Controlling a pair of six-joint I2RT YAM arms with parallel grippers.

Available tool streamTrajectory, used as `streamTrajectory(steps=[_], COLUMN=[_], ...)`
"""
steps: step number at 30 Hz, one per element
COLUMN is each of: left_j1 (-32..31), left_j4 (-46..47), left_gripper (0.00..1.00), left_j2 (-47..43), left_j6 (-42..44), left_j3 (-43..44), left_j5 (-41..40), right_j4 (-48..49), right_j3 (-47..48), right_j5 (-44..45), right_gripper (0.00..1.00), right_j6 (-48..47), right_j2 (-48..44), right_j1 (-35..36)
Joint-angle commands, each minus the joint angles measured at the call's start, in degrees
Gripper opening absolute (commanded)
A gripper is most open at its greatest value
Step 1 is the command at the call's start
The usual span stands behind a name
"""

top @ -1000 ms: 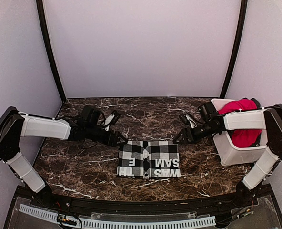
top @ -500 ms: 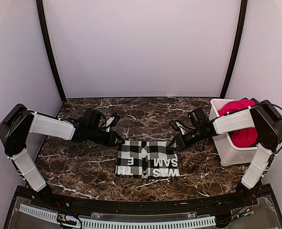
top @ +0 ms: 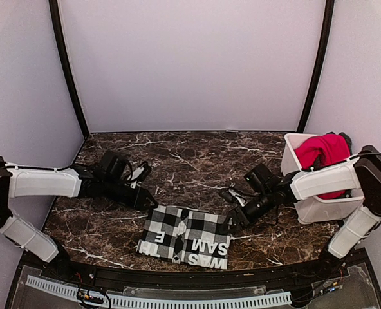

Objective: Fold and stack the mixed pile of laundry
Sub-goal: Adjust the square-folded shirt at the center of the board.

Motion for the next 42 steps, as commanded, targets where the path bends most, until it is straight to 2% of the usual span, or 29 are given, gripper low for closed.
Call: streamTrajectory(steps=[1,3,7,12,16,19,28,36,40,42], left_j1=[0.2,-0.2,-2.1,-8.8,-10.3,-10.9,-12.8,-15.2,-16.0,-16.0], left_j4=[-6.0,-8.6,-12.7,-19.1,-17.5,-17.6,-24.5,-26.0,-26.9,-27.0], left_gripper=[0.49,0.53,0.55,0.52,0.51,0.51,0.51,0.53,0.45,0.35], left_j2=[-8.4,-10.3,-8.3,1.7,7.0,10.4,22.2,27.6,29.8,29.2], left_j6=[3.0,7.3,17.6,33.4,39.5,42.4,49.8,52.3,52.5,52.5], left_j3=[1.6,5.2,12.6,22.2,25.1,27.9,35.4,38.2,39.4,39.4], left_j5=[-5.8,-6.4,-3.2,0.4,5.2,6.0,5.1,5.0,4.3,3.8], right_j4=[-6.9,-9.5,-8.2,-5.5,-2.3,-2.9,-6.0,-7.1,-8.9,-9.4], right_j3=[1.3,3.8,8.8,19.0,25.7,29.5,36.7,41.3,41.8,41.6], right_j5=[0.4,1.7,0.8,-3.0,-8.9,-11.5,-14.0,-14.6,-13.8,-13.1], right_gripper=[0.61,0.66,0.66,0.47,0.34,0.28,0.19,0.13,0.09,0.07], right_j6=[0.8,-0.3,-1.6,-4.7,-4.7,-6.0,-9.1,-9.9,-11.0,-11.3], right_j2=[-7.1,-10.3,-10.6,0.7,9.8,15.8,30.0,36.3,39.5,40.5], right_j1=[-0.5,-2.4,-8.3,-9.4,-8.5,-7.2,-2.8,-2.1,-1.7,-1.6])
